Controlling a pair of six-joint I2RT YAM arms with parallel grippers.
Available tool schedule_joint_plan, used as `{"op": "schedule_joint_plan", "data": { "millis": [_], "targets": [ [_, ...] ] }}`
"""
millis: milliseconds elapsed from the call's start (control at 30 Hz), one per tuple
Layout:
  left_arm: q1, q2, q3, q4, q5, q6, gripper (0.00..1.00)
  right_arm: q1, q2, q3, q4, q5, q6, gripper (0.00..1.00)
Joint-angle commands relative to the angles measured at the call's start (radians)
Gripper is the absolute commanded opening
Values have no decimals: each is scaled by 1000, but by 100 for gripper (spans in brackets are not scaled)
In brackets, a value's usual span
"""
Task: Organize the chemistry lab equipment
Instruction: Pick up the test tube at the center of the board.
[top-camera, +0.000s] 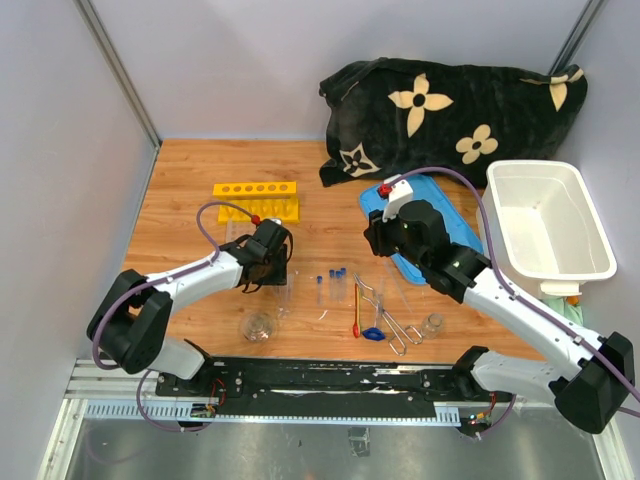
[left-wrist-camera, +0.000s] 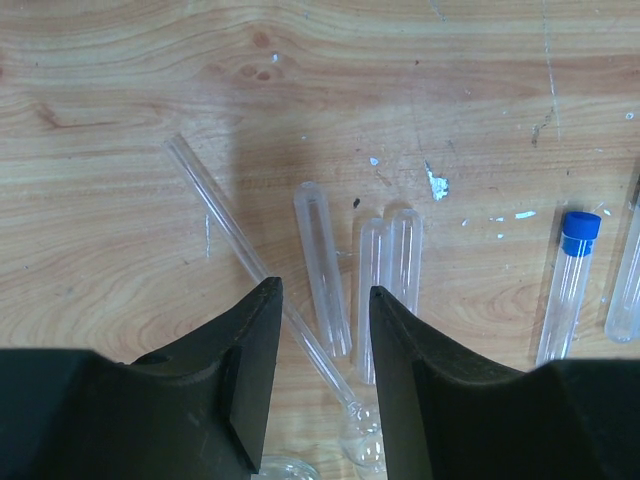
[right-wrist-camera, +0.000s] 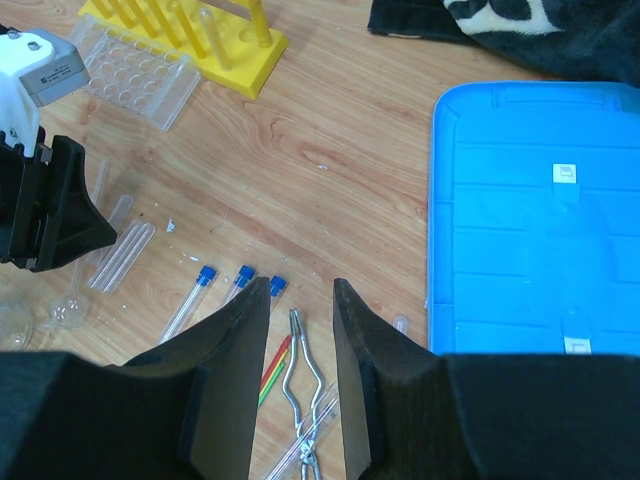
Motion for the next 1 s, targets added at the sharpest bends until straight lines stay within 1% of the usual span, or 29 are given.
{"op": "schedule_joint_plan", "data": {
  "millis": [0, 400, 467, 633, 967],
  "targets": [
    [-8, 9, 13, 33, -18, 10, 45, 1, 9, -7, 15, 10, 5, 33],
    [-9, 38, -7, 33, -12, 2, 44, 1, 6, -9, 16, 16, 5, 33],
    [-9, 33, -14, 31, -11, -2, 41, 0, 9, -8, 15, 15, 5, 33],
    [-10, 16, -28, 21, -10, -9, 37, 0, 17, -8, 20, 7, 11, 33],
    [-11, 13, -65, 26, -5, -17, 36, 0, 30, -7, 28, -4, 14, 33]
  ]
}}
